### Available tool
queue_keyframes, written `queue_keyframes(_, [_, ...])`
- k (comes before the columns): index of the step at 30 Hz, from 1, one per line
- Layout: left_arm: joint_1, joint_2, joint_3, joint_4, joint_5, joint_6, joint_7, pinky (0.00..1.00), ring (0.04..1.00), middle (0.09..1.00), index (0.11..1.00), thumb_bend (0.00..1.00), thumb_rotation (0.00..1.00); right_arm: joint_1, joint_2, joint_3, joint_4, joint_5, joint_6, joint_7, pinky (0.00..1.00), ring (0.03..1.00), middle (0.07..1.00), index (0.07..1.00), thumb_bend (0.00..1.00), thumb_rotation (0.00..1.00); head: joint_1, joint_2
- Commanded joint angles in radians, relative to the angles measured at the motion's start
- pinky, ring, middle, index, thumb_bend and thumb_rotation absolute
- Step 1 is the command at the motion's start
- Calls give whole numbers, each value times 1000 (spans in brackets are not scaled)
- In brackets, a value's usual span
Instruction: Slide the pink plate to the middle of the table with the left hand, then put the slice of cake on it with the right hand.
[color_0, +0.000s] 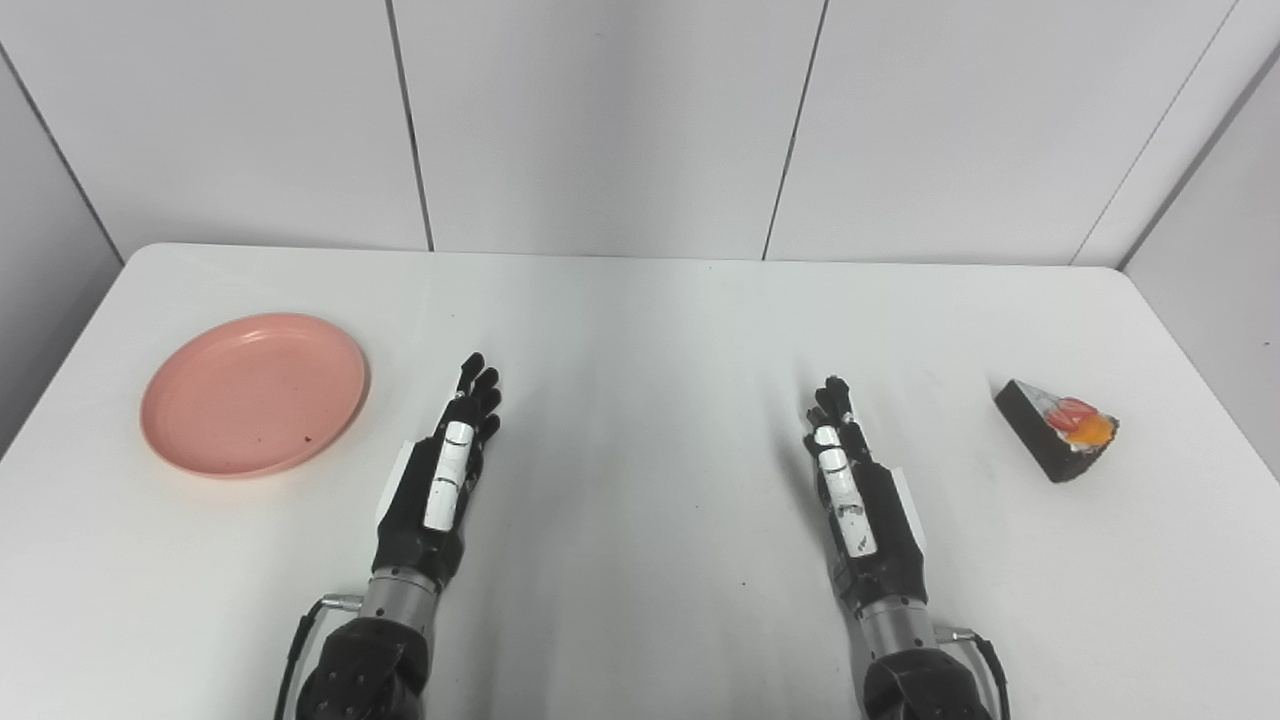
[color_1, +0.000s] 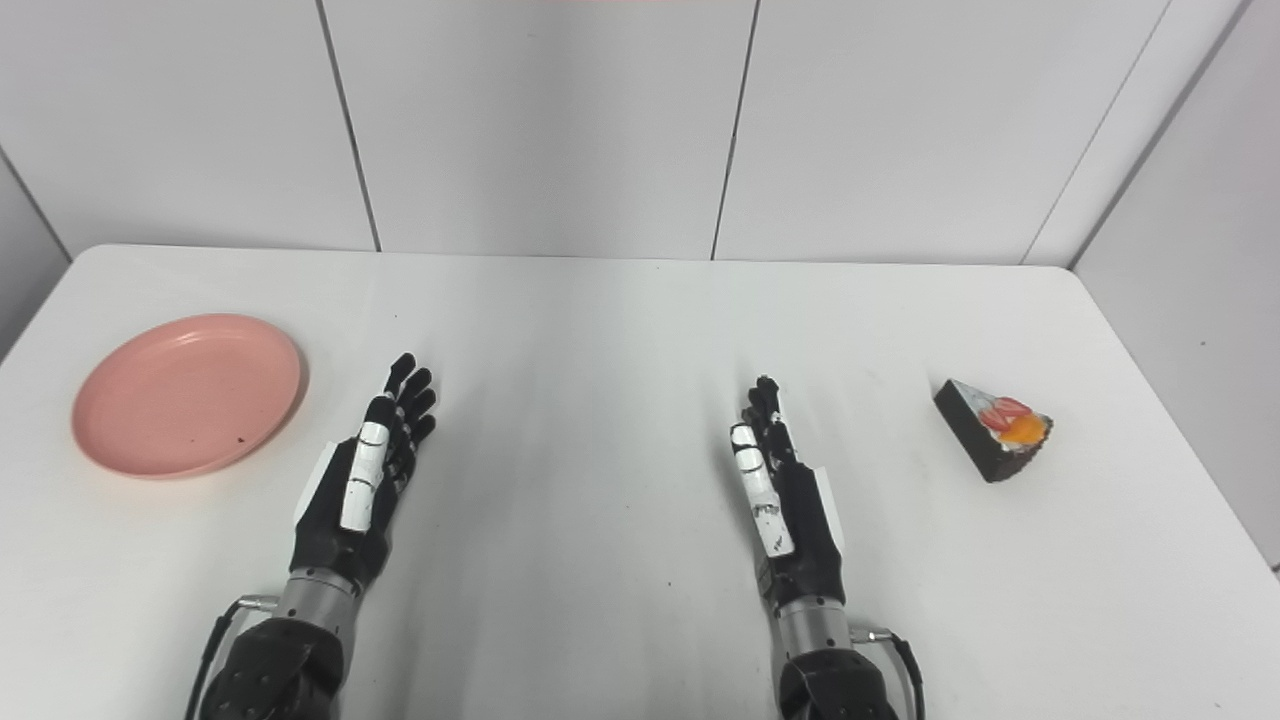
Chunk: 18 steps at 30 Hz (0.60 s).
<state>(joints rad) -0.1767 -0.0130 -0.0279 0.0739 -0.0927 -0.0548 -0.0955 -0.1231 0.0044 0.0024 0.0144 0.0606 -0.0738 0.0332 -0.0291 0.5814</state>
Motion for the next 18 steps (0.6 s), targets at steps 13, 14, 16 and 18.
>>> queue_keyframes(13, [29,9,2,-5,3,4,-1,1000,1000,1000,1000,676,1000,-14,6,-2,-30,10,-41,3,1000,995,1000,1000,575,849,-4,0])
queue_keyframes(14, [29,8,2,-3,3,1,-1,1000,1000,1000,1000,674,1000,-15,6,-3,-27,8,-45,1,1000,994,1000,1000,575,847,-4,0])
queue_keyframes(16, [30,5,2,-1,2,-5,0,1000,1000,1000,1000,672,1000,-16,5,-3,-24,1,-50,-3,1000,991,1000,1000,574,852,-3,0])
queue_keyframes(18, [33,0,1,-1,0,-12,0,1000,1000,1000,1000,672,1000,-17,5,-5,-22,-1,-52,-5,1000,989,1000,1000,575,852,-3,-1])
